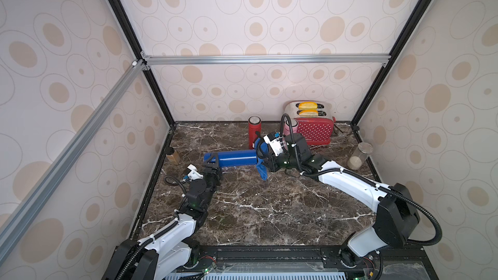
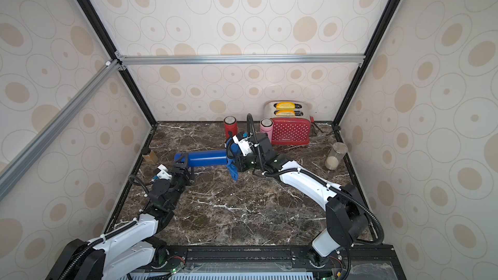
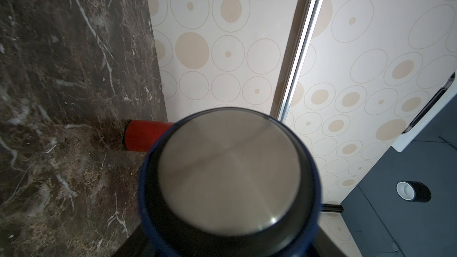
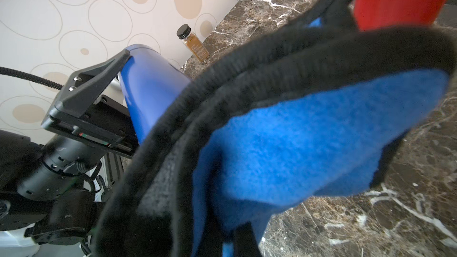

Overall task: Wipe the surface of the thermos
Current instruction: Wipe the dirt from the surface of the thermos, then place the thermos at the center of the board.

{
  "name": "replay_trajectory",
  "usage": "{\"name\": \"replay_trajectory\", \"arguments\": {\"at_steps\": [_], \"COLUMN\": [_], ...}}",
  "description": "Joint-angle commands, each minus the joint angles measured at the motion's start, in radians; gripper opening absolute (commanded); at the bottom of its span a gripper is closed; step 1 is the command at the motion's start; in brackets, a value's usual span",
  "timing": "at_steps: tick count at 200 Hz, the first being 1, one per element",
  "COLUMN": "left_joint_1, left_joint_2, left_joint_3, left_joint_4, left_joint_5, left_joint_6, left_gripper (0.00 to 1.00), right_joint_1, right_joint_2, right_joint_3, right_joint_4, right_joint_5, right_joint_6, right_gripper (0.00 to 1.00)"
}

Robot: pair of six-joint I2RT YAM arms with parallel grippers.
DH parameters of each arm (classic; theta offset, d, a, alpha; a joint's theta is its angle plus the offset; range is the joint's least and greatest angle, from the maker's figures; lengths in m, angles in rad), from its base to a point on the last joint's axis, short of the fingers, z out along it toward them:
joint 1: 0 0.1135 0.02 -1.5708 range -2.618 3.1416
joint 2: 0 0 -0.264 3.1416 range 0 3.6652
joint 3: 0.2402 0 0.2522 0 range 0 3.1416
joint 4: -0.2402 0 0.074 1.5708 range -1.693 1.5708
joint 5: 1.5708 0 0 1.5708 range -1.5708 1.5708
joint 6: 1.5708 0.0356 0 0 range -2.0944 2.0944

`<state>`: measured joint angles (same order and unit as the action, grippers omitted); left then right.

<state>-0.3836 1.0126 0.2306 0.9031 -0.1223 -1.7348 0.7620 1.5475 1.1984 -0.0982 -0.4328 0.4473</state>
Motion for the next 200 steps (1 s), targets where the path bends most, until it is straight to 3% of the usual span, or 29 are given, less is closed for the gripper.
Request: {"name": "replay_trajectory", "arguments": {"at_steps": [1,52,77,109,136,162,200], "left_joint_1": [-0.016,-0.014,-0.007,-0.001,-0.001,-0.001,-0.001], "left_joint_2": [-0.004,-0.047,-0.075,-0.151,-0.213,-0.175,-0.021], "left_joint_3": [0.035,0.034,0.043,0.136,0.269,0.431,0.564], "left_joint_4": [0.058,-0.067,-0.118,-0.303,-0.506,-0.628,-0.598], "left_joint_5": [0.108,0.105,0.078,0.027,-0.062,-0.140,-0.271], "left_joint_6": [0.030,0.135,0.184,0.347,0.602,0.925,1.299], "left_gripper": [0.00,0.00,0.00,0.00,0.00,0.00,0.00], "right_joint_1": [0.016,0.017,0.017,0.018,0.022,0.022,0.023], "right_joint_2": [-0.015,-0.081,-0.132,-0.232,-0.341,-0.419,-0.449], "right_joint_3": [0.082,0.139,0.146,0.090,-0.011,-0.095,-0.140], "right_joint_4": [0.042,0.004,-0.082,-0.237,-0.327,-0.354,-0.348], "right_joint_5": [-0.108,-0.138,-0.094,-0.006,0.067,0.111,0.145], "right_joint_6": [-0.025,-0.056,-0.080,-0.104,-0.108,-0.104,-0.098], "right_gripper": [0.00,0.00,0.00,0.00,0.00,0.00,0.00]}}
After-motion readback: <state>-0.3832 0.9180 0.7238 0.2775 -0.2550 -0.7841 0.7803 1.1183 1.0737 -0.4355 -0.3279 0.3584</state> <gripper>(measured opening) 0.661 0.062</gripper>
